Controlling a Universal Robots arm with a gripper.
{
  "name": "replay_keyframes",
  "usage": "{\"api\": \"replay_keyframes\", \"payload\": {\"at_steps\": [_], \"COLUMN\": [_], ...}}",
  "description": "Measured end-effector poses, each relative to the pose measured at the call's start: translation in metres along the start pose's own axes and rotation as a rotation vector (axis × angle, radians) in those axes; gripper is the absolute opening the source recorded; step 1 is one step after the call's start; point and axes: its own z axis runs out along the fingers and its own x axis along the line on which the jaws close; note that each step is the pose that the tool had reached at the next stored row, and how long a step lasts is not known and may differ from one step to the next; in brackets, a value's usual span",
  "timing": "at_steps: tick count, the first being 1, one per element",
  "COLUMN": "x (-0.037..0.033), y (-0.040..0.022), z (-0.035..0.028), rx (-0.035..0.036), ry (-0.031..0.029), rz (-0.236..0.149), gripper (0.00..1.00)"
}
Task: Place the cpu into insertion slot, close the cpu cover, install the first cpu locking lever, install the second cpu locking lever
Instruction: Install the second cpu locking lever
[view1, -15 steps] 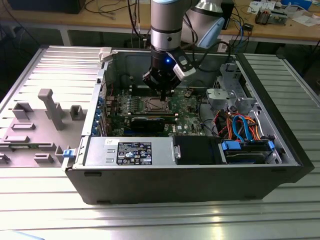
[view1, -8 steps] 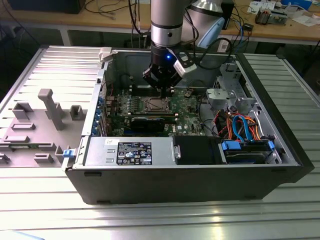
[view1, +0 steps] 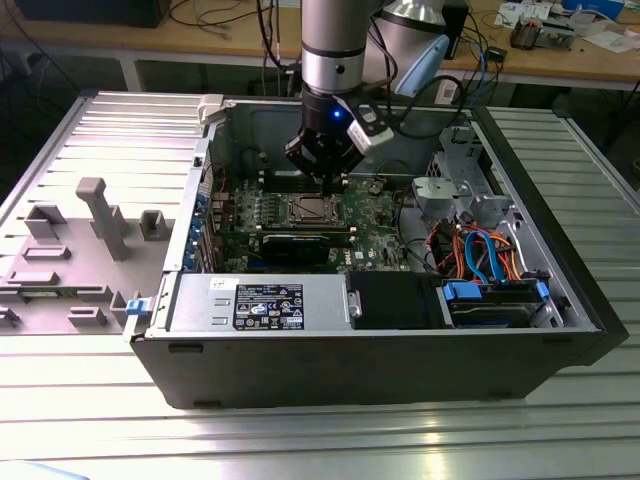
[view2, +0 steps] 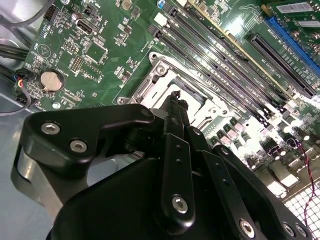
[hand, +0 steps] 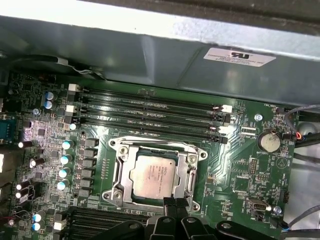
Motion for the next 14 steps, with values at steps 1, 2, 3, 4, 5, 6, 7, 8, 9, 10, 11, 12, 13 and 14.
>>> {"api": "replay_keyframes", "payload": {"at_steps": [1, 2, 3, 4, 5, 6, 7, 8, 9, 10, 11, 12, 13, 14], "x": [0.0001, 0.0001, 0.0002, 0.0002, 0.0002, 0.0003, 0.0003, 0.0004, 0.0004, 0.0005, 0.0007, 0.0007, 0.0008, 0.0009], "y": [-0.0005, -0.0008, -0.0010, -0.0013, -0.0017, -0.0021, -0.0024, -0.0027, -0.0031, -0.0038, -0.0048, -0.0051, -0.0058, -0.0064], "z": [0.0000, 0.0001, 0.0001, 0.0001, 0.0001, 0.0001, 0.0001, 0.0002, 0.0002, 0.0002, 0.0003, 0.0004, 0.0004, 0.0004], "rx": [0.0000, -0.0001, -0.0001, 0.0000, -0.0001, -0.0001, 0.0000, -0.0001, 0.0001, 0.0000, 0.0000, -0.0001, 0.0000, 0.0000], "ry": [0.0000, 0.0000, 0.0000, 0.0000, 0.0000, 0.0000, 0.0001, 0.0000, 0.0000, 0.0001, 0.0001, 0.0000, 0.0000, 0.0001], "rz": [0.000, 0.000, 0.000, 0.000, 0.000, 0.000, 0.000, 0.000, 0.000, 0.000, 0.000, 0.000, 0.000, 0.000], "gripper": [0.11, 0.11, 0.11, 0.11, 0.11, 0.11, 0.11, 0.11, 0.11, 0.11, 0.11, 0.11, 0.11, 0.11]}}
